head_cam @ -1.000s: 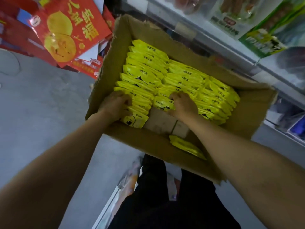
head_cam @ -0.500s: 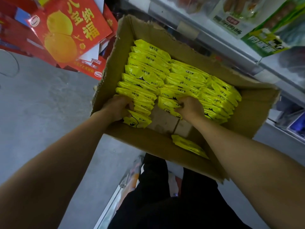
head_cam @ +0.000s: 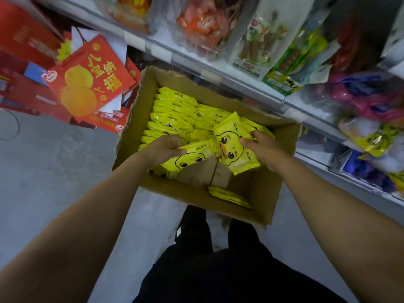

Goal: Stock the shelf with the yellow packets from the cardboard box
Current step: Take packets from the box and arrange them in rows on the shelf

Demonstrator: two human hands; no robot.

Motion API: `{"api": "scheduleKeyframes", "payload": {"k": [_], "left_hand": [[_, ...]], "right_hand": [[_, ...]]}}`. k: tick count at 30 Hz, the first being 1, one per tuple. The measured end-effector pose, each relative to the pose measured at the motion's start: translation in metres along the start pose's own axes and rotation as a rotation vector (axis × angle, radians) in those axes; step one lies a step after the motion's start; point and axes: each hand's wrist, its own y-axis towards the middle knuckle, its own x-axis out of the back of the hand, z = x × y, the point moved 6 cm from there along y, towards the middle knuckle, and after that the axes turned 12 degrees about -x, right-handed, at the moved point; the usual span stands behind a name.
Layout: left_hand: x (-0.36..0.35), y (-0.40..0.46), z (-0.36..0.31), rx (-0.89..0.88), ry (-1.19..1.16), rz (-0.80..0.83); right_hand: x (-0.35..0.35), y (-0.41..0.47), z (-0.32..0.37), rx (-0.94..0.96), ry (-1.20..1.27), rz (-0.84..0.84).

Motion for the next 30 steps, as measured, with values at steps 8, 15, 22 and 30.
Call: {"api": "scheduleKeyframes", "payload": {"k": [8, 15, 22, 30], "left_hand": [[-0.053, -0.028, -0.107, -0.041, -0.13, -0.142], [-0.168, -0.05, -0.222, -0.142, -0.254, -0.084], [-0.308, -0.061, -0.367, -0.388, -0.089, 0.014], [-0.441, -0.081, -0.513, -0.613, 0.197, 0.19]], "right_hand": [[0.08, -0.079, -0.002, 0.076, 0.329, 0.032], [0.192, -0.185, -0.07, 0.216, 0.666, 0.091], [0.334, -0.288, -0.172, 0.361, 0.765, -0.06], [0.478, -0.402, -0.246, 0.543, 0.883, -0.278]]}}
